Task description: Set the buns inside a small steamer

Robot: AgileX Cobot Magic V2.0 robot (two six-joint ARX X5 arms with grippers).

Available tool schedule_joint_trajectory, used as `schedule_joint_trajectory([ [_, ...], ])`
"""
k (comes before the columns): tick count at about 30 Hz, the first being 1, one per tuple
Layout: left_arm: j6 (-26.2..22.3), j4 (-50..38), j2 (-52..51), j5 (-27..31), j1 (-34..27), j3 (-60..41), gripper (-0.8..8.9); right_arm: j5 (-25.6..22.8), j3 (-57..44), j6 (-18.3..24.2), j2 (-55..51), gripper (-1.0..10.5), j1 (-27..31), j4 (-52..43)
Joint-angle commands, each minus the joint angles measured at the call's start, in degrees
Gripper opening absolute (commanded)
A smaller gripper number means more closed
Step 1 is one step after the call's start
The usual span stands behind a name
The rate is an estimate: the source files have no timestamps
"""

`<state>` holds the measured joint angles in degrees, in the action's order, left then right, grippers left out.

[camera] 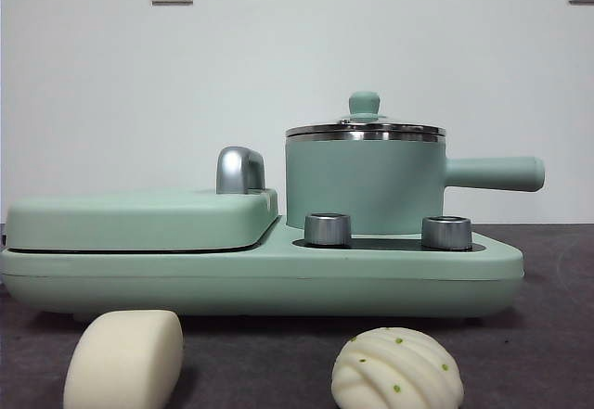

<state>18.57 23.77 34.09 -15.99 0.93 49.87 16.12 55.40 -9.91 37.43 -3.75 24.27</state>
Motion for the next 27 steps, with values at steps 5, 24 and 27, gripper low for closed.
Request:
schedule_joint_trajectory([
  [5,-10.1,-0.3,7.0,-5.1,1.9,4.8,0.15,5.3,2.0,10.8,5.2,0.1,-1.4,0.0],
  [24,-31.8,3.3,12.6,-5.1,10.9,6.2,1.69,1.8,2.0,25.7,10.0,2.5,-14.3,6.1],
  [27,-31.6,3.3,12.6,-5.1,11.5,6.2,2.28,1.8,2.0,25.6,10.0,2.6,-14.3,6.3],
])
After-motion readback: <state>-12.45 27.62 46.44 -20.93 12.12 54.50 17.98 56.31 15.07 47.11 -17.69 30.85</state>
